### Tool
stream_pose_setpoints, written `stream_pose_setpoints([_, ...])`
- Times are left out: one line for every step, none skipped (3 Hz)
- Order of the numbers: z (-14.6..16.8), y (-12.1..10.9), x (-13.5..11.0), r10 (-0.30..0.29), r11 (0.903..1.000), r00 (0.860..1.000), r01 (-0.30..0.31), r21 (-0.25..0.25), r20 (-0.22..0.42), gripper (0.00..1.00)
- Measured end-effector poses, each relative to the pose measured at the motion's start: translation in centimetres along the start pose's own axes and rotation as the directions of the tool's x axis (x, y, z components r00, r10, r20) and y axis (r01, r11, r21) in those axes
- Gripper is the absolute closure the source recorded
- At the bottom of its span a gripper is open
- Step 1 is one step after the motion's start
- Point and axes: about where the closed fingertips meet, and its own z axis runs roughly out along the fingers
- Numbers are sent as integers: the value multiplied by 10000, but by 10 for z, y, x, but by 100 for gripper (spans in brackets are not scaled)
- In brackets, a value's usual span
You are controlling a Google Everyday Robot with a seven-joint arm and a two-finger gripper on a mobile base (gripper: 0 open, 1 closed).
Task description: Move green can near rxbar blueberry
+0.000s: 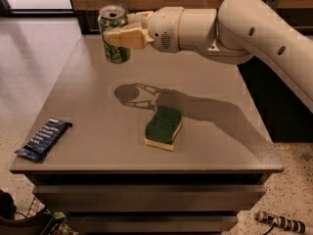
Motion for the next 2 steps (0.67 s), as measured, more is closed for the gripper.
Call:
stream_pose_setpoints([18, 42, -2, -557, 9923, 9971, 495, -1136, -526, 100])
stream_pose_setpoints([18, 42, 0, -518, 9926, 9971, 453, -1129, -555, 100])
